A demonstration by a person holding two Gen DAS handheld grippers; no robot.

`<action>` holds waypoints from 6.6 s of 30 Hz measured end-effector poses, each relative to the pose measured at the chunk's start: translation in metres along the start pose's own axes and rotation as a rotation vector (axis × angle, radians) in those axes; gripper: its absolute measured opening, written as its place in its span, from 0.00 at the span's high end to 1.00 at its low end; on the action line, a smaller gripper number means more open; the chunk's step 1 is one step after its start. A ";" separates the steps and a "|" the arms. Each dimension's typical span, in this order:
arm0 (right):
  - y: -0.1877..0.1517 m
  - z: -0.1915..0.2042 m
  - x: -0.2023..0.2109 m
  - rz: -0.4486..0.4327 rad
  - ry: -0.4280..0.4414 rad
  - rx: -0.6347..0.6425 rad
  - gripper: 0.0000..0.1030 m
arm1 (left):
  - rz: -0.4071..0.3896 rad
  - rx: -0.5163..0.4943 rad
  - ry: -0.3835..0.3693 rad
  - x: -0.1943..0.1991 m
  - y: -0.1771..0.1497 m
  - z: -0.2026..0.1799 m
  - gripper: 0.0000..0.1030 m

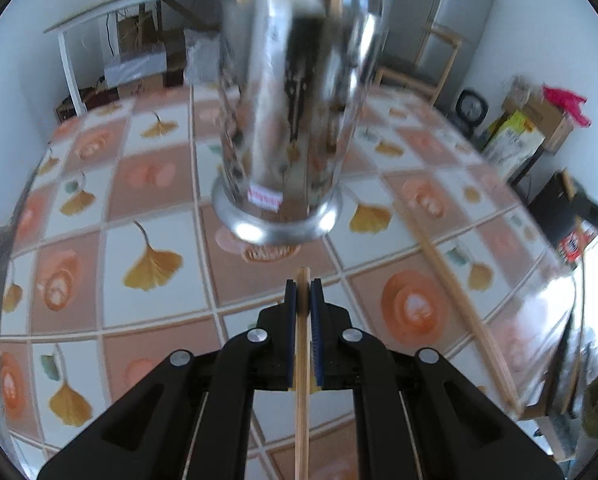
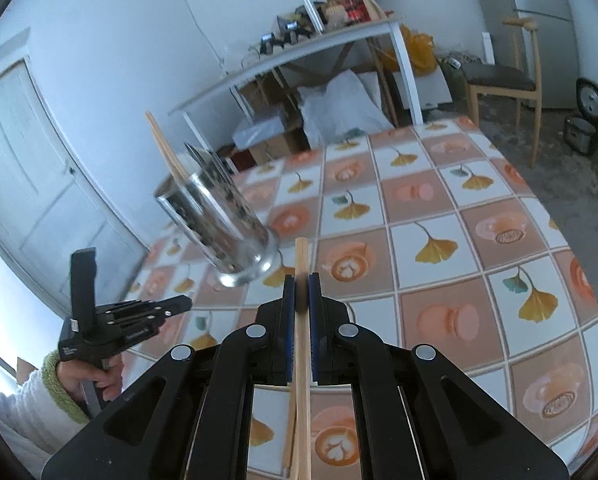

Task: Organize utensils
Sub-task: 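Lower the chopstick into the steel holder with the left tool, then open the left tool to release the chopstick while the right tool holds its chopstick, then lower the held wooden chopstick into the steel holder and open the right tool, then move the right tool down to a loose chopstick and close on it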

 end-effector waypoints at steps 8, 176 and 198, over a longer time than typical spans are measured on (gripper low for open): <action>0.006 0.008 0.013 -0.038 0.050 0.006 0.96 | -0.208 0.040 -0.067 0.095 0.021 0.013 0.94; -0.052 -0.007 -0.088 0.315 -0.019 0.063 0.82 | -0.049 0.147 0.107 0.040 -0.031 0.024 0.12; -0.066 -0.015 -0.104 0.337 -0.020 0.117 0.94 | 0.042 0.020 0.101 0.006 -0.032 -0.033 0.12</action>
Point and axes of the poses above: each gripper's, at about its wrist camera, not at the fingertips, and x roughly against the way its jaws point, z to its left, y to its top, the point moved 1 cm from there along -x, roughly the way its jaws point, and after that the axes turned 3 degrees about y, right-handed, at the moved point
